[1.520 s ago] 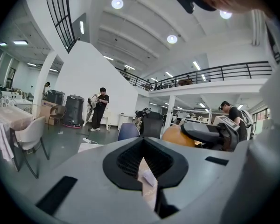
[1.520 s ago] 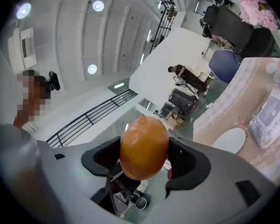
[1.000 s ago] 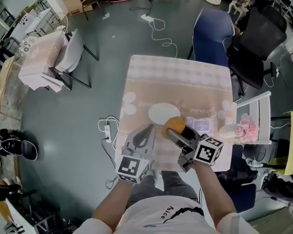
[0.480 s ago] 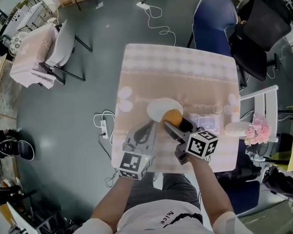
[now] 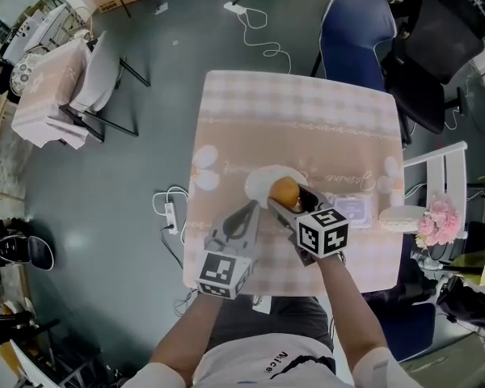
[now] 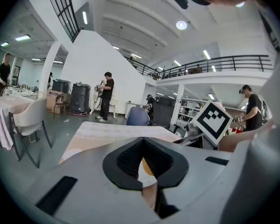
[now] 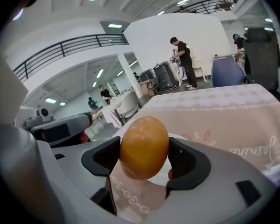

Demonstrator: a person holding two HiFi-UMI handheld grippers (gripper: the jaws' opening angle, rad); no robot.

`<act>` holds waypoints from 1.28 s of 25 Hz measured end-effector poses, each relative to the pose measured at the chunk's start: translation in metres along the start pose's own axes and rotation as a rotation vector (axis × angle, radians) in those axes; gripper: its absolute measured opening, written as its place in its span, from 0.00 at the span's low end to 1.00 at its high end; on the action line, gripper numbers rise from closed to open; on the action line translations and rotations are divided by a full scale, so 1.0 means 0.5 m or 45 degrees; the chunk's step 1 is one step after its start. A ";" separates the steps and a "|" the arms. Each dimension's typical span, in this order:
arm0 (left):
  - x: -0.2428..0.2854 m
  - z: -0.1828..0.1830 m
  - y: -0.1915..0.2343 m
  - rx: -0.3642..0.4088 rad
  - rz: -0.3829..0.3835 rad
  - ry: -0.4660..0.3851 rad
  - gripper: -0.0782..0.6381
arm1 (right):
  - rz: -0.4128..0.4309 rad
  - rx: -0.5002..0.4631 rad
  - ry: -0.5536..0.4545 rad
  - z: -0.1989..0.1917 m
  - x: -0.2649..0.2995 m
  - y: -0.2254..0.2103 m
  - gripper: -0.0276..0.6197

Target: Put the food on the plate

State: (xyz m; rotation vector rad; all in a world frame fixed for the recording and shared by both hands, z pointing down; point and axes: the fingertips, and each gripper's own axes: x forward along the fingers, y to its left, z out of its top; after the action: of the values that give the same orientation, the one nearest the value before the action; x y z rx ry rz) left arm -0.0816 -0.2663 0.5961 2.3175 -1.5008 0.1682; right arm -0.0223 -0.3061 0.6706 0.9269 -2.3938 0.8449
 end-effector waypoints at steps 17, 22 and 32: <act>0.027 -0.030 0.032 -0.016 0.003 0.004 0.12 | -0.013 -0.203 0.306 -0.048 0.080 -0.041 0.53; 0.035 -0.028 0.034 -0.015 0.000 0.000 0.12 | 0.013 -0.208 0.326 -0.059 0.088 -0.039 0.53; 0.032 -0.022 0.023 -0.006 -0.002 0.013 0.12 | 0.006 -0.212 0.364 -0.066 0.074 -0.040 0.53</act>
State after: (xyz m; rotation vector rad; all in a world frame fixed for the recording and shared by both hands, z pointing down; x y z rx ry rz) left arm -0.0839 -0.2802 0.6137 2.3104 -1.4931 0.1754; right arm -0.0274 -0.3121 0.7233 0.6863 -2.1802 0.7139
